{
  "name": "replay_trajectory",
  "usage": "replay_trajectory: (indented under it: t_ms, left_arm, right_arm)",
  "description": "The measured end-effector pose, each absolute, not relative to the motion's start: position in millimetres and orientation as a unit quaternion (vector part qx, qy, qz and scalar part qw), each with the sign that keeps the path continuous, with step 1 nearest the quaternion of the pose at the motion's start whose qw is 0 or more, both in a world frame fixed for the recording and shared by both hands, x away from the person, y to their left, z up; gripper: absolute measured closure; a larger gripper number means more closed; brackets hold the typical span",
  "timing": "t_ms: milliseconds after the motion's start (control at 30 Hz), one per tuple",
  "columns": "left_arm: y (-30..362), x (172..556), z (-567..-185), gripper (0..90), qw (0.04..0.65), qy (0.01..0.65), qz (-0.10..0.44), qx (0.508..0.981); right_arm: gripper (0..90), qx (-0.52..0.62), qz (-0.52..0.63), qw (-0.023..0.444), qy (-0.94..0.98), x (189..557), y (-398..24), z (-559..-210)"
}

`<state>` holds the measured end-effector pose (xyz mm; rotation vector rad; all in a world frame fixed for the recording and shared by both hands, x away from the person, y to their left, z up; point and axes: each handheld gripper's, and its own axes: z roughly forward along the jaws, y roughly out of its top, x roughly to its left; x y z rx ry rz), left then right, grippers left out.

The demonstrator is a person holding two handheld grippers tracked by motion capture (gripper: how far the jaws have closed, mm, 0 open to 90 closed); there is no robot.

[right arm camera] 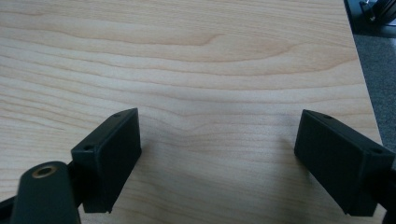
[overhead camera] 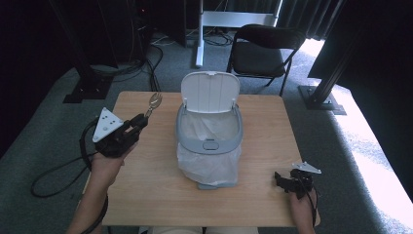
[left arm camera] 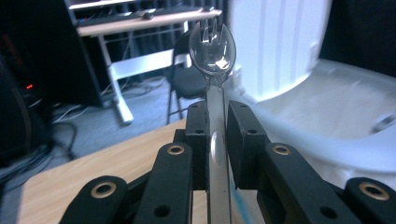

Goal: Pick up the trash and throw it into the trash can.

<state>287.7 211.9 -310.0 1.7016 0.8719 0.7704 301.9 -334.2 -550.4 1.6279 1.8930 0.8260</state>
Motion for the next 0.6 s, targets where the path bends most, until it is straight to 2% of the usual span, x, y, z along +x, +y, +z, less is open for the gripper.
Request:
replay_trajectory:
  t_ms: [600]
  left_arm:
    - [168,308,-270,79.5,0.562,0.296,0.267,0.724]
  right_arm:
    - [13.9,0.599,0.303,0.253,0.697,302,-334,-550]
